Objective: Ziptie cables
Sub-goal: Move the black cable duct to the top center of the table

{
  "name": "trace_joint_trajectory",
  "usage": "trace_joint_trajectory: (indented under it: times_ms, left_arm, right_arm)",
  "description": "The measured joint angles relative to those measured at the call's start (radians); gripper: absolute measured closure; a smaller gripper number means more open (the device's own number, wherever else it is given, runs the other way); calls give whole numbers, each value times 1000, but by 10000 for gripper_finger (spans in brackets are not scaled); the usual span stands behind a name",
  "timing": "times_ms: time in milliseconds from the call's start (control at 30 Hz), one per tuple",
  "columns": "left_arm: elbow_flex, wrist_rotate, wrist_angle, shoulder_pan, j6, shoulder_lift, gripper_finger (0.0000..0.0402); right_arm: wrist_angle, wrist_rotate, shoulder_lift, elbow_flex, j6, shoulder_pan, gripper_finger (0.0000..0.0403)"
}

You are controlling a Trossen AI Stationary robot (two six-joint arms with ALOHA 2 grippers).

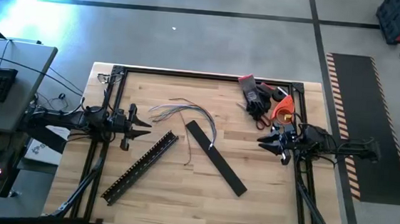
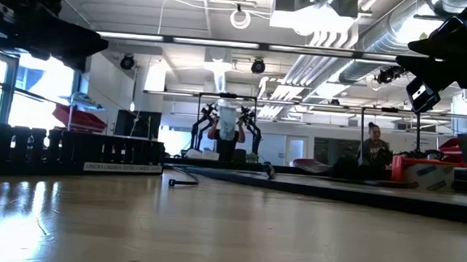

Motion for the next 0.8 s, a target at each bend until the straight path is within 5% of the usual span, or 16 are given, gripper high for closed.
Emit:
trace_joint_trajectory:
  times_ms: [300,800]
  left_arm:
    - [0,1,31,0,-8,0,314]
    - [0,30,26,0,-323,0,314]
  right_arm:
    - [0,0,0,0,0,0,306]
    - [0,0,0,0,0,0,306]
